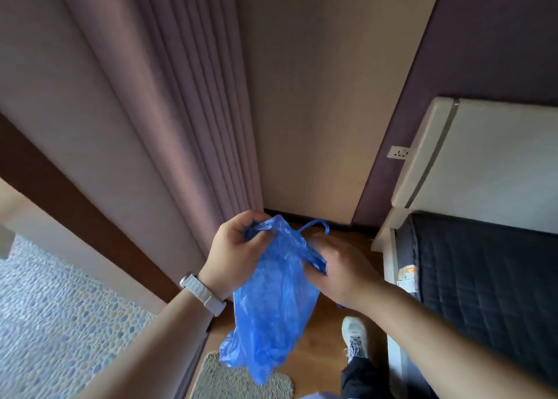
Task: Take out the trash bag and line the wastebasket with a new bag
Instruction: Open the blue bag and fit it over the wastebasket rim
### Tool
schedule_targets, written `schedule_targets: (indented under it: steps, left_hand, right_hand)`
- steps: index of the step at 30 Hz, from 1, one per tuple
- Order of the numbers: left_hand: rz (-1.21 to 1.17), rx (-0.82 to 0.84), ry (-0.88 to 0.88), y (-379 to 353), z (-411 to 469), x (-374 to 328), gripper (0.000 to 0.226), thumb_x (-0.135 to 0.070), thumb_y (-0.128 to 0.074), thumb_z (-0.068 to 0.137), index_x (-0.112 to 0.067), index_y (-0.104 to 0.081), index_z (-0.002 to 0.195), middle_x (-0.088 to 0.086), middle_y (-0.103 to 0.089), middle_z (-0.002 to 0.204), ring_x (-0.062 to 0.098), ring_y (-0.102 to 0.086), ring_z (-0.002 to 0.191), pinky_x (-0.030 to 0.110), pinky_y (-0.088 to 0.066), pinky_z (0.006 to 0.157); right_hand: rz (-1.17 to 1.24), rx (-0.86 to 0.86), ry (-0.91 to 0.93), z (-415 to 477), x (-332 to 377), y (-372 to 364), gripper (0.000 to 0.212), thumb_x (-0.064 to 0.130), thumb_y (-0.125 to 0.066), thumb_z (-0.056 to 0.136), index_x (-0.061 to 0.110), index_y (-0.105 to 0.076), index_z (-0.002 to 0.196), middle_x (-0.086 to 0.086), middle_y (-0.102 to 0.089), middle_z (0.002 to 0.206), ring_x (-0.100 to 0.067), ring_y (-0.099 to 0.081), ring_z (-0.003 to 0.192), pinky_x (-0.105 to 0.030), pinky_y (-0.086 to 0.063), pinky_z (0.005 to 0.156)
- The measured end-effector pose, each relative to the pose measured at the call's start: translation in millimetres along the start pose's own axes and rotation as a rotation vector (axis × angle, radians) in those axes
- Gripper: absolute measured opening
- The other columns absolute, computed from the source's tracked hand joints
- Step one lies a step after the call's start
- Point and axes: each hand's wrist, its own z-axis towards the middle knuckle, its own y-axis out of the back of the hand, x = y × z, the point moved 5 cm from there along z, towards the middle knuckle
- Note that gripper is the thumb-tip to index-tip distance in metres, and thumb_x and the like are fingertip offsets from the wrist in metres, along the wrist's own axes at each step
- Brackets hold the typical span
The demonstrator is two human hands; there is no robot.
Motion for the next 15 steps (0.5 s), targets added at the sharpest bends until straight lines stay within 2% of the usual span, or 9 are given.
schedule_targets:
  steps: [2,4,7,9,11,12,13,15]
  left_hand:
    - [0.018,-0.057,0.027,-15,27,4,0.008,-0.022,-0.068,0.081,-0.029,-0.071,0.085,0.001,-0.073,0.078,0.021,-0.07,0.07,0.043,-0.059,0.062]
    - [0.05,-0.136,0.065,-30,54,4,0.014,-0.014,-0.069,0.084,-0.028,-0.072,0.084,0.003,-0.073,0.079,0.024,-0.07,0.073,0.046,-0.059,0.065]
    - [0.119,-0.219,0.126,-53,94,-3,0.016,-0.007,-0.069,0.086,-0.023,-0.071,0.085,0.007,-0.073,0.079,0.02,-0.068,0.072,0.045,-0.057,0.067]
    - [0.223,-0.26,0.13,-64,118,-10,0.016,-0.01,-0.07,0.086,-0.025,-0.07,0.082,0.006,-0.071,0.077,0.012,-0.063,0.068,0.035,-0.055,0.064]
    - [0.331,-0.316,0.115,-72,136,-16,0.018,-0.013,-0.071,0.085,-0.029,-0.067,0.078,0.004,-0.069,0.072,0.002,-0.056,0.06,0.022,-0.048,0.055]
    - [0.378,-0.337,0.115,-76,142,-18,0.017,-0.013,-0.071,0.084,-0.028,-0.067,0.078,0.002,-0.067,0.069,-0.002,-0.054,0.057,0.015,-0.045,0.053]
    - [0.44,-0.351,0.112,-79,146,-18,0.016,-0.012,-0.071,0.083,-0.027,-0.067,0.079,-0.003,-0.065,0.065,-0.003,-0.053,0.057,0.009,-0.041,0.053]
    - [0.594,-0.348,0.102,-82,149,-18,0.012,-0.012,-0.073,0.081,-0.023,-0.068,0.083,-0.011,-0.059,0.063,-0.007,-0.051,0.059,0.005,-0.036,0.055]
  right_hand:
    - [0.007,0.046,0.041,25,-30,5,0.008,0.024,-0.06,0.081,0.022,-0.061,0.088,0.018,-0.052,0.075,-0.005,-0.05,0.068,-0.02,-0.04,0.058]
    - [0.02,0.104,0.066,53,-61,15,0.016,0.025,-0.06,0.082,0.019,-0.064,0.096,0.008,-0.062,0.086,-0.011,-0.058,0.075,-0.03,-0.048,0.065]
    - [0.043,0.196,0.093,91,-107,32,0.021,0.033,-0.055,0.084,0.019,-0.062,0.099,0.004,-0.061,0.089,-0.017,-0.059,0.078,-0.04,-0.05,0.067]
    - [0.058,0.246,0.146,115,-132,42,0.026,0.039,-0.049,0.084,0.02,-0.06,0.098,0.007,-0.06,0.089,-0.014,-0.058,0.077,-0.037,-0.05,0.066]
    - [0.085,0.259,0.213,137,-151,47,0.013,0.038,-0.048,0.083,0.027,-0.053,0.089,0.02,-0.051,0.078,-0.002,-0.047,0.069,-0.025,-0.042,0.06]
    - [0.093,0.26,0.233,148,-160,48,0.005,0.036,-0.048,0.082,0.031,-0.047,0.082,0.022,-0.044,0.072,-0.001,-0.042,0.066,-0.023,-0.037,0.058]
    - [0.097,0.274,0.24,158,-167,49,0.007,0.036,-0.049,0.081,0.032,-0.044,0.079,0.02,-0.043,0.069,-0.002,-0.041,0.064,-0.025,-0.037,0.057]
    - [0.094,0.325,0.261,174,-177,45,0.011,0.036,-0.048,0.081,0.025,-0.048,0.079,0.014,-0.05,0.074,-0.01,-0.05,0.067,-0.034,-0.044,0.056]
